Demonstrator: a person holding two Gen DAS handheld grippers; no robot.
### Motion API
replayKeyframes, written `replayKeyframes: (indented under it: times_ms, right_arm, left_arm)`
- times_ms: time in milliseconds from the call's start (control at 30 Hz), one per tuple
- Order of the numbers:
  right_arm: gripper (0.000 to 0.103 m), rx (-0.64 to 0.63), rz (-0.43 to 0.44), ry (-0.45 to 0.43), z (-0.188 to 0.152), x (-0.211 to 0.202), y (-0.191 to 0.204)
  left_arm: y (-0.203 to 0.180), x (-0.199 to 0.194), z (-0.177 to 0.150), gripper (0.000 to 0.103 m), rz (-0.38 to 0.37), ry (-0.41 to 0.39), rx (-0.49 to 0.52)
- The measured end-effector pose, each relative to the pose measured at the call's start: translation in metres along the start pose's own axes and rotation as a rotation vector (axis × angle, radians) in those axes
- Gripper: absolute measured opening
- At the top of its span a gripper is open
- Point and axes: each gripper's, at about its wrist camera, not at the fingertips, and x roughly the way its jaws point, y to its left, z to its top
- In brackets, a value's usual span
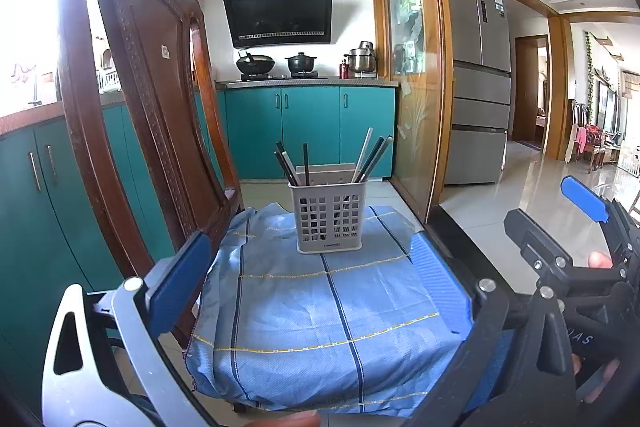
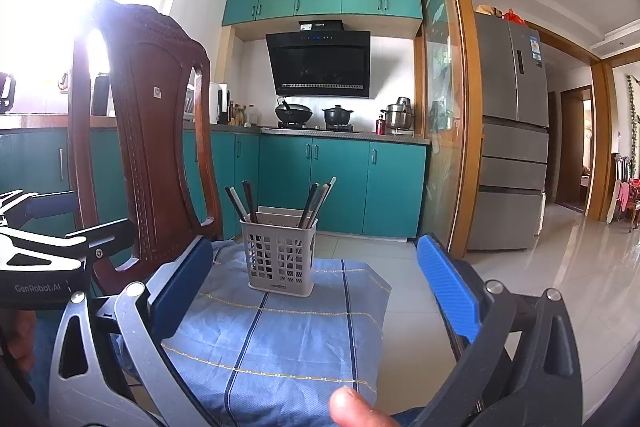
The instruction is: Organize utensils
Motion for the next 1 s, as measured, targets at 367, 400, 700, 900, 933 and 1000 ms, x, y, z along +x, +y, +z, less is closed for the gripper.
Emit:
replayKeyframes:
  times_ms: [367, 400, 700, 900, 933, 1000]
  right_arm:
    - [0.100, -0.010, -0.006, -0.020, 0.005, -0.005, 0.001]
    - [0.100, -0.011, -0.006, -0.020, 0.004, -0.005, 0.001]
    - [0.100, -0.021, -0.007, -0.013, 0.004, -0.002, 0.003]
    - [0.100, 0.018, -0.050, 0.002, 0.013, 0.012, -0.009]
    - [0.100, 0.032, -0.058, 0.005, 0.016, 0.017, -0.013]
    - [0.100, 0.038, -0.076, 0.019, 0.018, 0.028, -0.018]
  left_arm:
    - [0.000, -0.003, 0.002, 0.099, -0.003, -0.011, 0.003]
    - [0.000, -0.003, 0.002, 0.099, -0.003, -0.011, 0.004]
    - [0.002, -0.002, 0.001, 0.099, -0.008, -0.009, -0.001]
    - [0.006, 0.014, 0.003, 0.099, 0.016, 0.048, -0.011]
    - [0.008, 0.019, 0.003, 0.099, 0.026, 0.065, -0.009]
    - [0.011, 0.027, 0.004, 0.099, 0.036, 0.091, -0.003]
